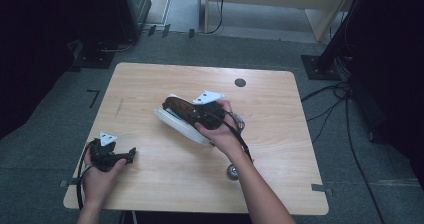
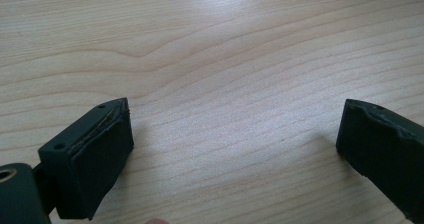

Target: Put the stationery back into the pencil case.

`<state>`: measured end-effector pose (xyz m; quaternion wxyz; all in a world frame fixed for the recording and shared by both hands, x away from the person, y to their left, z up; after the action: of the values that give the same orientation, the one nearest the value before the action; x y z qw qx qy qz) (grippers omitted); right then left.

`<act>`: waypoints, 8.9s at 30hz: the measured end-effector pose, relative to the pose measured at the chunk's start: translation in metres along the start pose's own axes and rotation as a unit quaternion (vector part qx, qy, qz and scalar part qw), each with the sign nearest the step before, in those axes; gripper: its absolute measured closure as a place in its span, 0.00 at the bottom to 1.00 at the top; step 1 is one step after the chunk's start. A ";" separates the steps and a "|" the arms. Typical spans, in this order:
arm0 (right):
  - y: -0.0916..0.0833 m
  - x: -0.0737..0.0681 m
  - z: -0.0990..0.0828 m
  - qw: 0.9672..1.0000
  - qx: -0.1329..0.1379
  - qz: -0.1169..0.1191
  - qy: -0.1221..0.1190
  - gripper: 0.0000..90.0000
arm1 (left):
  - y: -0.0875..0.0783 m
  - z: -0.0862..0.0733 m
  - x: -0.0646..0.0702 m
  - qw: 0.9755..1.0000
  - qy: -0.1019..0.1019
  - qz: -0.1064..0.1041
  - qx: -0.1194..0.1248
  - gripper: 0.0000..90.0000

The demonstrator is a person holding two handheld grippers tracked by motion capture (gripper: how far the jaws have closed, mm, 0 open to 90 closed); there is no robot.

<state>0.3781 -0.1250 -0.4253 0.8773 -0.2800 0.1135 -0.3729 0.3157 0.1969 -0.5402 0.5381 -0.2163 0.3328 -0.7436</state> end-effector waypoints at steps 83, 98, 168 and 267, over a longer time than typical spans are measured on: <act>-0.113 0.038 -0.220 0.991 -0.031 0.097 0.090 0.43 | 0.002 0.025 0.202 0.963 0.139 -0.228 0.029 0.17; -0.094 0.011 -0.207 0.991 -0.047 0.117 0.044 0.59 | 0.002 0.023 0.219 0.951 0.182 -0.249 0.028 0.17; -0.107 0.005 -0.180 0.973 0.016 0.194 0.127 0.78 | 0.000 0.019 0.257 0.907 0.293 -0.298 0.048 0.56; -0.060 0.011 -0.171 0.989 -0.037 0.112 0.090 0.68 | -0.006 0.013 0.228 0.923 0.272 -0.270 0.034 0.84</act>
<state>0.2807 -0.2365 -0.5310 0.8888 -0.2626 0.2366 -0.2917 0.2464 -0.0206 -0.5355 0.2128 -0.0684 0.3699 -0.9018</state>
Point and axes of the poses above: each handheld gripper's, and its own axes: y roughly forward along the jaws, z roughly out of its top, x roughly to its right, the point moved 3 cm from there along y, roughly forward along the jaws, and after that the axes turned 2 degrees about y, right-handed, at the moved point
